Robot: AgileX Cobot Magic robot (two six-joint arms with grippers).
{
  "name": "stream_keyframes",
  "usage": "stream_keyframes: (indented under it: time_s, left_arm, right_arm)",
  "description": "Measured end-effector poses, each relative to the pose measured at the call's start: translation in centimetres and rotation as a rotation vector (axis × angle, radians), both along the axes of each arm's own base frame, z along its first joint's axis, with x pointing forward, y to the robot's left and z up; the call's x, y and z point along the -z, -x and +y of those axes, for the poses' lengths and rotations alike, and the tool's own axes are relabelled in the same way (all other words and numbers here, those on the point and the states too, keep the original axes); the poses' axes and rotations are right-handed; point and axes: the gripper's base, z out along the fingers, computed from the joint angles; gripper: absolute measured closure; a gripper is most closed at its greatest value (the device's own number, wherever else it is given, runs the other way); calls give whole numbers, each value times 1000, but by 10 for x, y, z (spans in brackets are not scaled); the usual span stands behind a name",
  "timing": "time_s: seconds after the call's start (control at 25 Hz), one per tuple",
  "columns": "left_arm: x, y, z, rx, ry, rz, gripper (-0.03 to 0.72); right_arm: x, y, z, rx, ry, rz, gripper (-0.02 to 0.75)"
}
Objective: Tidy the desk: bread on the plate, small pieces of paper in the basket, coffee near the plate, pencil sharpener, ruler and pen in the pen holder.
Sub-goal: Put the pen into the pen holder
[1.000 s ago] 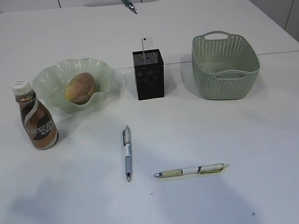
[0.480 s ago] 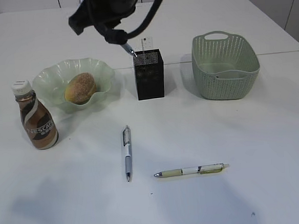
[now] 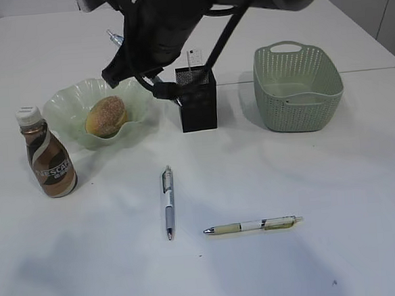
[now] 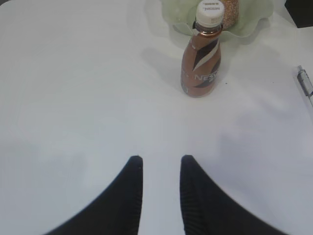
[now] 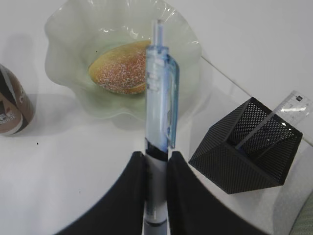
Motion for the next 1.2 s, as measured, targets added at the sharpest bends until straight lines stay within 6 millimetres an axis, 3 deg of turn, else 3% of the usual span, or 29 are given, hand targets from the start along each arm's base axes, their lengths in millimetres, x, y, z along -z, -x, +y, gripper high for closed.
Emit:
stream_keyframes:
  time_s: [0.6, 0.72, 1.2]
  left_arm:
    - [0, 0, 0, 1, 1, -1, 510]
    - [0, 0, 0, 1, 1, -1, 510]
    - [0, 0, 0, 1, 1, -1, 510]
  right_arm:
    - [-1, 4, -50, 16, -133, -136, 635]
    - [5, -3, -72, 47, -166, -166, 635]
    - [12, -20, -105, 77, -285, -293, 635]
